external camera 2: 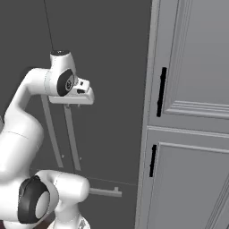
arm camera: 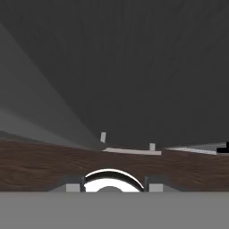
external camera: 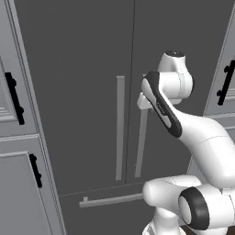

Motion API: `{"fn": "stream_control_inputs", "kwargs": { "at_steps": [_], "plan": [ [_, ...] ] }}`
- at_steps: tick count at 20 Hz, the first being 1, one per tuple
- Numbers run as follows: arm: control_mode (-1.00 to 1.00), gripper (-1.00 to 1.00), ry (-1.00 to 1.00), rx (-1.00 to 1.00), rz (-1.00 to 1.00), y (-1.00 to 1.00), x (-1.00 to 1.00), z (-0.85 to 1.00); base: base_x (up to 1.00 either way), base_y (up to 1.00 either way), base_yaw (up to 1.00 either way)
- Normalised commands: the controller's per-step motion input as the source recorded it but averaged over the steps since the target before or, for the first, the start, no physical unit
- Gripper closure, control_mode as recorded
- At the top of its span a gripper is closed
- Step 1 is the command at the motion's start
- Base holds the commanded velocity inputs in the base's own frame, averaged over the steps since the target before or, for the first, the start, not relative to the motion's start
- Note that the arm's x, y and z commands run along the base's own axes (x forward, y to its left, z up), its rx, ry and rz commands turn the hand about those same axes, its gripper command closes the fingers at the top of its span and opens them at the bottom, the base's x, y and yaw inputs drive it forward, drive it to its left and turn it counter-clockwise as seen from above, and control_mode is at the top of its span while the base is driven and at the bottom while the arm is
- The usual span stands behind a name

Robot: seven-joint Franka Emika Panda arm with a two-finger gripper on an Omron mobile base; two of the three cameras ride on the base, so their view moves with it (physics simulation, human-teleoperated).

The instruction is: Take the strawberry from the fridge and place it on top of the pancake, located on the dining counter.

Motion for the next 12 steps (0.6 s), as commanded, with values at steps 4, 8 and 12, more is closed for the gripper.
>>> {"fn": "stream_control_inputs", "kwargs": {
  "at_steps": [4,8,12],
  "plan": [
    [1.0,-1.0,0.0,0.0,0.0,0.0,-0.06,0.0,-0.19,0.13,0.0],
    [1.0,-1.0,0.0,0.0,0.0,0.0,0.0,0.0,-0.49,0.53,0.0],
    [1.0,-1.0,0.0,0.0,0.0,0.0,0.0,0.0,-0.52,0.43,0.0]
  ]
}}
